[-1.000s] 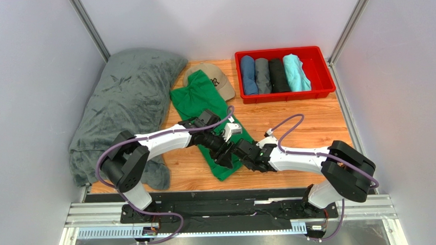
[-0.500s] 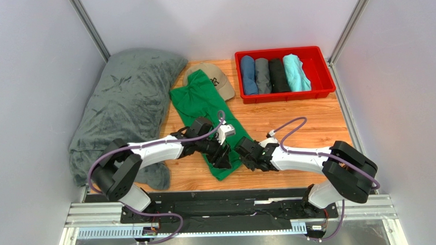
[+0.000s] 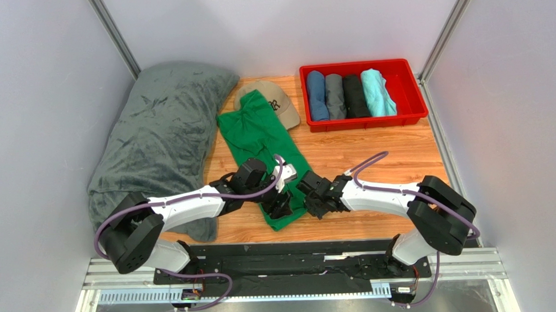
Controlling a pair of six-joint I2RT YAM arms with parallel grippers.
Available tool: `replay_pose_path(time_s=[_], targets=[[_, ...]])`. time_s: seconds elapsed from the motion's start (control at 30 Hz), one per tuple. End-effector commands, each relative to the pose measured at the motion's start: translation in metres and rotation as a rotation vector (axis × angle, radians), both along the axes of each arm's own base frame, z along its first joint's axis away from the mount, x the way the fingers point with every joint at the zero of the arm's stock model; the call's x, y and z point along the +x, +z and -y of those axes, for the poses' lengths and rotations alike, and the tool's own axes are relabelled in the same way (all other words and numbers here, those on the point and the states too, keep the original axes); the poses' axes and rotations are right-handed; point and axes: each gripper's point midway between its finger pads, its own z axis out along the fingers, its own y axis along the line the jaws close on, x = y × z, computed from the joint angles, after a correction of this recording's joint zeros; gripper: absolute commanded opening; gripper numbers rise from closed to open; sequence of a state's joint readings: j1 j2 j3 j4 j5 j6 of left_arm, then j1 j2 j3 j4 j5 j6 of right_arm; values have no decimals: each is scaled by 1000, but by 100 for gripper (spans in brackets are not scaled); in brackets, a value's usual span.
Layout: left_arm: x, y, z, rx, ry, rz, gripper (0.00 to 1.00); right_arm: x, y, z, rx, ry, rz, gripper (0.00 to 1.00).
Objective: Roll the t-shirts
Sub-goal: Roll the T-shirt to the center of the board.
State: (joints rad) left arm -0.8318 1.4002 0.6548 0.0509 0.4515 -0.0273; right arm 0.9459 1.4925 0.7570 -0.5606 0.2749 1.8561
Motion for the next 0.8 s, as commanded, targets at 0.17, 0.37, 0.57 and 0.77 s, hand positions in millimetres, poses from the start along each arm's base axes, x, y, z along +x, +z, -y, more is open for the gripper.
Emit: replay_pose_path(time_s=[0.17, 0.37, 0.57, 0.77], targets=[[-7, 23, 10, -61, -90, 169, 69, -10, 4, 0, -48, -77, -212, 0], [-14, 25, 14, -100, -126, 177, 70, -11, 4, -5, -99, -82, -295, 0], [-15, 44, 9, -144, -116, 196, 70, -6, 1, -9, -86, -88, -339, 0], [-3, 64, -5, -156, -160, 91, 61, -5, 1, 1, -163, -88, -372, 1]])
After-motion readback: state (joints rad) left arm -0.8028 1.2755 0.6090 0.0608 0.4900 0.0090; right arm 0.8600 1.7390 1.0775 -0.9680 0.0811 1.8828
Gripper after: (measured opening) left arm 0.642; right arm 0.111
